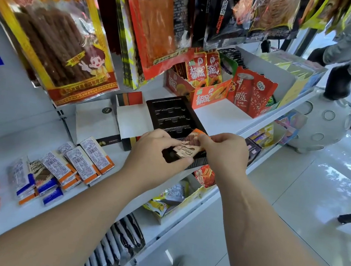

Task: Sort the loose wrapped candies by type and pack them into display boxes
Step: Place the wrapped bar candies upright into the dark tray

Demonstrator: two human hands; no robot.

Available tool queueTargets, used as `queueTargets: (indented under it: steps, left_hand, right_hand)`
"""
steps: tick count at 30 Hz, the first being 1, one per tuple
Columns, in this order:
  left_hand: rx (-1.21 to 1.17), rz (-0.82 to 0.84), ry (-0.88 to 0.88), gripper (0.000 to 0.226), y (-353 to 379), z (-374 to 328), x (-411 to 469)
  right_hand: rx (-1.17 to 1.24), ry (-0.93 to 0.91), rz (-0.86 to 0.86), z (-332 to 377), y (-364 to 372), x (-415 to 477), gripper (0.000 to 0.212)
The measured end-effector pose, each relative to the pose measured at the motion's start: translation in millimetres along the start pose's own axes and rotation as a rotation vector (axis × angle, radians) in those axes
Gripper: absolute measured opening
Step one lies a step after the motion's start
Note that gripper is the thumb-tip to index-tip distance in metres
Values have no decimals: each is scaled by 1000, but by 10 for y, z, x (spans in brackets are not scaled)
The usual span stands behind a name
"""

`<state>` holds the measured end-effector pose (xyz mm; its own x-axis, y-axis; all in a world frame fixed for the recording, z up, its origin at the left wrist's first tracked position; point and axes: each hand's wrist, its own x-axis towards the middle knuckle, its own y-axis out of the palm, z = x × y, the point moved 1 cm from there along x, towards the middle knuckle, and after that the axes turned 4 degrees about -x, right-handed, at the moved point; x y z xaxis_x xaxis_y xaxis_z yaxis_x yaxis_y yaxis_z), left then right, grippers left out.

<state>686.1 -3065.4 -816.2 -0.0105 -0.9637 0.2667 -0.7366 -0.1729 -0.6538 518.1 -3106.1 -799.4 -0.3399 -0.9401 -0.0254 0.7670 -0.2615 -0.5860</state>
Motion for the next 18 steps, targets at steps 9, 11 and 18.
queueTargets:
  steps: [9, 11, 18]
  left_hand:
    - [94, -22, 7, 24, -2, -37, 71]
    - [107, 16, -8, 22, -28, -53, 86]
    - [64, 48, -78, 29, -140, -180, 131]
  right_hand:
    - [284, 111, -137, 21, -69, 11, 24]
    - [312, 114, -145, 17, -79, 16, 23]
    - [448, 146, -123, 28, -93, 27, 20]
